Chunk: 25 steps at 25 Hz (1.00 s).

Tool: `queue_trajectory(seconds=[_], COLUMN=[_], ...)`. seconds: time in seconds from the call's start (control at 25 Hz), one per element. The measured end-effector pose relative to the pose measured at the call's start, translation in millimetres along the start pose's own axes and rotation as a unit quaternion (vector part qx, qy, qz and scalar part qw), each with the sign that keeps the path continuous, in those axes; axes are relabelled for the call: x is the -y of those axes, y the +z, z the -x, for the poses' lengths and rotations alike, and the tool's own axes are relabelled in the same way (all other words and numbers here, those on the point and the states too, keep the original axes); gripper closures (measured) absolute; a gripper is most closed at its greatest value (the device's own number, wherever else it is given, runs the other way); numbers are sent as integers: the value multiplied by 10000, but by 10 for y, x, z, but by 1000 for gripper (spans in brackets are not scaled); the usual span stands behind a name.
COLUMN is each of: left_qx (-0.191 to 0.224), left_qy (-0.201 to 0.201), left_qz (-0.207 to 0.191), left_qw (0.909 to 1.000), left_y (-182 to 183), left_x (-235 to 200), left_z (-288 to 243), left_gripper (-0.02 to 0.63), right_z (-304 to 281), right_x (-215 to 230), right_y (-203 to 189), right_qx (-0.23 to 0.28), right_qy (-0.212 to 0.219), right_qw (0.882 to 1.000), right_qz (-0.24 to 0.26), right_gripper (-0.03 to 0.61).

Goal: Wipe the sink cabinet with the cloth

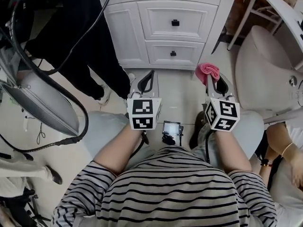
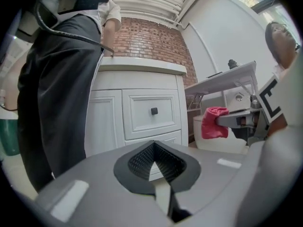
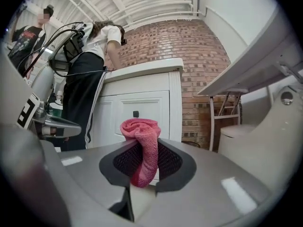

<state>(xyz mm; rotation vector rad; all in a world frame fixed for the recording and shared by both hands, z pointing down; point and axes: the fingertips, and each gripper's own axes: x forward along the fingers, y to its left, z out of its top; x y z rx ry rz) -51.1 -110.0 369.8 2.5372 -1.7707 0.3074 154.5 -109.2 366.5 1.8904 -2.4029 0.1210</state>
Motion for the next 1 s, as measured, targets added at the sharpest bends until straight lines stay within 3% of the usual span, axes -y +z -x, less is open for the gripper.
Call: queue_trajectory(seconds=[0.16,1.0], left_qx=[-71,163], left_qy=[-66,-58], left_qz=[64,213], left_qw=[9999,9996], left_y=[-130,-9], left_x=[45,19], left_z=[97,119], left_gripper=[618,618], right_z=[30,-91], right_x=[-3,-268], right_y=[-179,-72], right_qx=[-64,163], right_qy=[-74,305], right_qw=[9999,9993], right_qz=[-38,114], right_gripper=[495,495])
